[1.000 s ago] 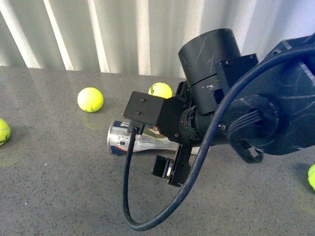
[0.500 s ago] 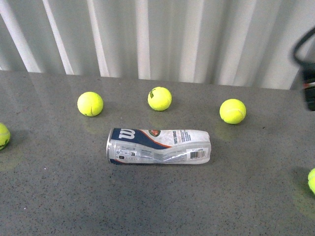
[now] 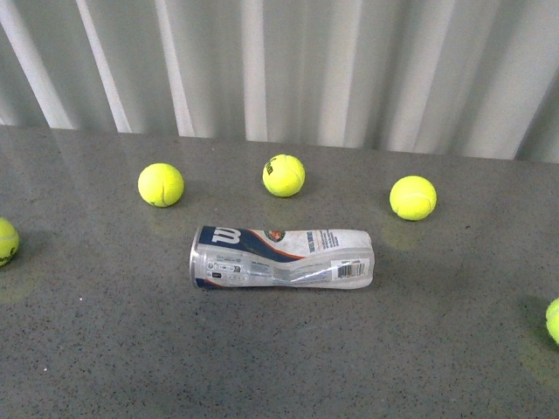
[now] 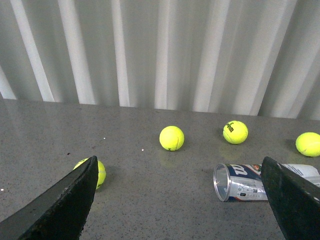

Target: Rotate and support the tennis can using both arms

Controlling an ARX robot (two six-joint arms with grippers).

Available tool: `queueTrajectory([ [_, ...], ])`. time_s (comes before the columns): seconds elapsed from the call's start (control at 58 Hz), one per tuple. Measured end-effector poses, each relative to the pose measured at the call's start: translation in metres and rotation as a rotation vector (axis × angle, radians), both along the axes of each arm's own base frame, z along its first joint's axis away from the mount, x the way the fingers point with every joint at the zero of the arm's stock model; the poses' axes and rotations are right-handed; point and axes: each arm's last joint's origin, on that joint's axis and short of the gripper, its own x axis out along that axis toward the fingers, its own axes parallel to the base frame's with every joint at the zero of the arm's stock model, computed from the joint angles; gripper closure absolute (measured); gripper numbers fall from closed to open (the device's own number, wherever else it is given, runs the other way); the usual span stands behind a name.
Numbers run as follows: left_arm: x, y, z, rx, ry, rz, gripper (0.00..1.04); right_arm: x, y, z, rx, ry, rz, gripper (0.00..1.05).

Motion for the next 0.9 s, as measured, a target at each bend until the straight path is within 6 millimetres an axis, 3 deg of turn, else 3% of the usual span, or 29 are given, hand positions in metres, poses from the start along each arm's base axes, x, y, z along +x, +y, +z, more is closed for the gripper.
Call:
queueTrajectory([
  [0.293, 0.0, 0.0, 0.0, 0.0, 0.0, 0.0, 0.07, -0.018, 0.0, -0.017, 0.009, 0.002, -0.002, 1.01],
  [0.897, 0.0, 0.0, 0.0, 0.0, 0.0, 0.0, 0.07, -0.045, 0.0, -0.038, 0.013, -0.013, -0.002, 1.01],
])
